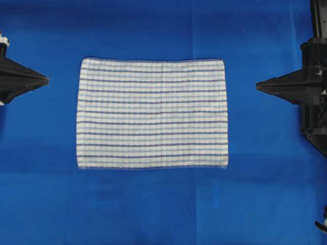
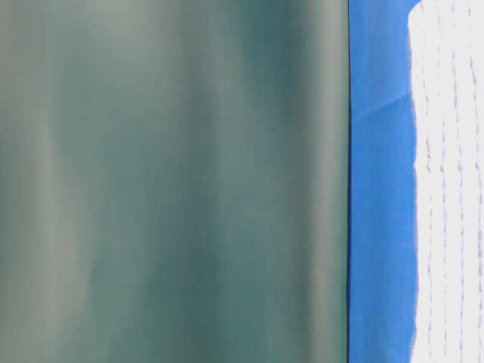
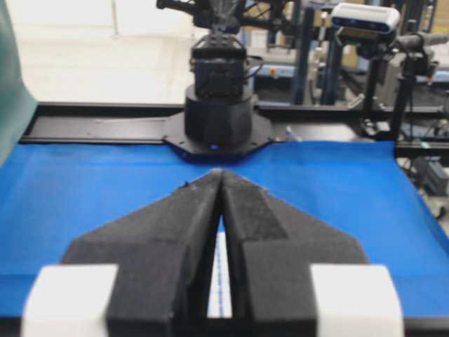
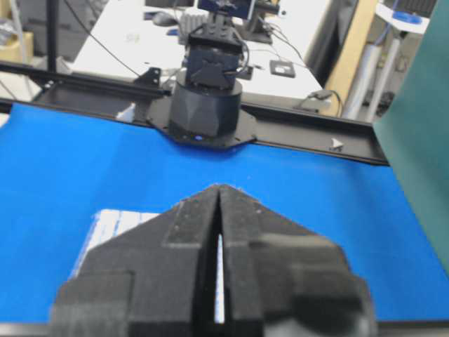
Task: Fold the blue towel.
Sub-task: 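Move both grippers toward the towel's top corners, then grasp the top left and right corners of the striped towel, then pull both corners down toward the bottom edge, folding the towel in half, then release, then regrasp the folded strip's left and right ends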
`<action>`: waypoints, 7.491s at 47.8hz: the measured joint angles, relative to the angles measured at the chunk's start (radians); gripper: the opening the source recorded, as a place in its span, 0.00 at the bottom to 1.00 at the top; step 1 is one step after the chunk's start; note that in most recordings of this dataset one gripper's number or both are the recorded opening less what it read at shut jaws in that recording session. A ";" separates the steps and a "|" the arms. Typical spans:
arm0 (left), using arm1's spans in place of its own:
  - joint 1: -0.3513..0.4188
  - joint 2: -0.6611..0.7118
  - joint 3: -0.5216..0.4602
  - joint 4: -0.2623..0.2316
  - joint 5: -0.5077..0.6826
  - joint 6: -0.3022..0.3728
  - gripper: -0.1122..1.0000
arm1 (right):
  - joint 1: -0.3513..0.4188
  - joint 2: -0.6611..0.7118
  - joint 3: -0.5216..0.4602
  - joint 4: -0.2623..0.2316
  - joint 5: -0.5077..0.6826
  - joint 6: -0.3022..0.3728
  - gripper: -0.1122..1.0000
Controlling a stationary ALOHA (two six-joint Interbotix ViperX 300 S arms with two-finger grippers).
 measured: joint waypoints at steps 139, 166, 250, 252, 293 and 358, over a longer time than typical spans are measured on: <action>0.396 0.847 -0.032 -0.046 -0.107 0.040 0.14 | -0.433 0.787 -0.034 0.198 -0.107 0.009 0.14; 0.301 0.752 -0.012 -0.046 -0.066 0.031 0.14 | -0.348 0.706 -0.025 0.206 -0.038 0.017 0.14; -0.198 0.706 -0.028 -0.046 0.009 -0.193 0.48 | 0.179 0.588 0.014 0.512 0.123 0.008 0.84; -0.195 0.703 -0.029 -0.046 0.015 -0.193 0.48 | 0.179 0.588 0.014 0.509 0.124 0.005 0.92; -0.017 0.750 -0.040 -0.046 0.055 -0.095 0.48 | -0.021 0.670 0.014 0.494 0.084 -0.078 0.86; 0.041 0.861 -0.100 -0.046 0.241 -0.100 0.13 | -0.011 0.819 -0.026 0.503 0.021 -0.083 0.15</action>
